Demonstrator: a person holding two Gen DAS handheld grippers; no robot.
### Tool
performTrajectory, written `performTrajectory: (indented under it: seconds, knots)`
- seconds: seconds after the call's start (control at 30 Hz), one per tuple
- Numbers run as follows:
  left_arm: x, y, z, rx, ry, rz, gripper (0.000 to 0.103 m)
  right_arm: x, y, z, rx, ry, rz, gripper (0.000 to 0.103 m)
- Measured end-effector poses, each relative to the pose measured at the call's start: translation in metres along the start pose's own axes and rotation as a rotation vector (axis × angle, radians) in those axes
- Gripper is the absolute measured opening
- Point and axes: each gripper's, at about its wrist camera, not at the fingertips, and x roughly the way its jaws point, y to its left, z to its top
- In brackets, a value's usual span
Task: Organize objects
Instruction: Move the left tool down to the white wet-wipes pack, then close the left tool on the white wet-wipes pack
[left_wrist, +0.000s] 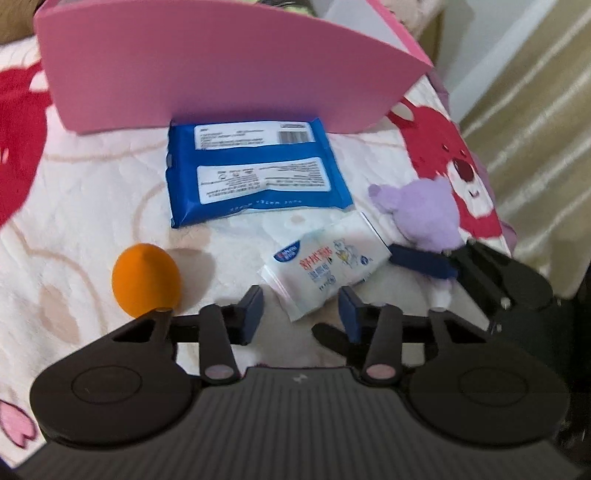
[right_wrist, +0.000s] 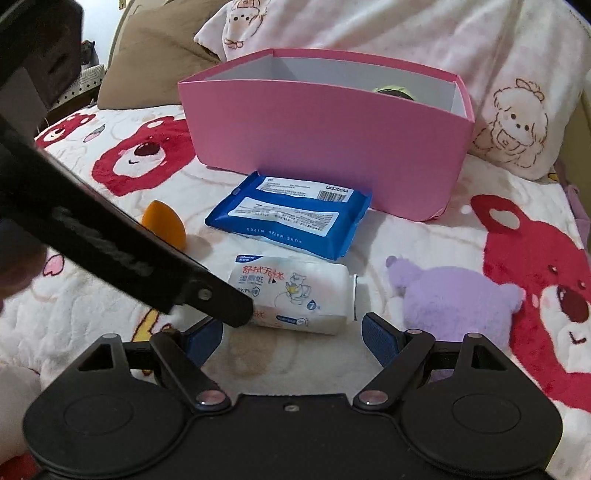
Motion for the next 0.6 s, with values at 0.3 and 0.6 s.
performTrajectory:
  seconds: [0.3,0.6]
  knots:
    - [0.007,0.004,-0.008,-0.032,-0.031,-0.017,0.029,0.013,-0.005,0.001,0.066,0.008,0.029,0.086]
    - [-0.006,-0.008,-0.012,0.052,-0.031,0.017,0.032,0.009,0.004,0.003,0.025,0.012,0.029,0.087]
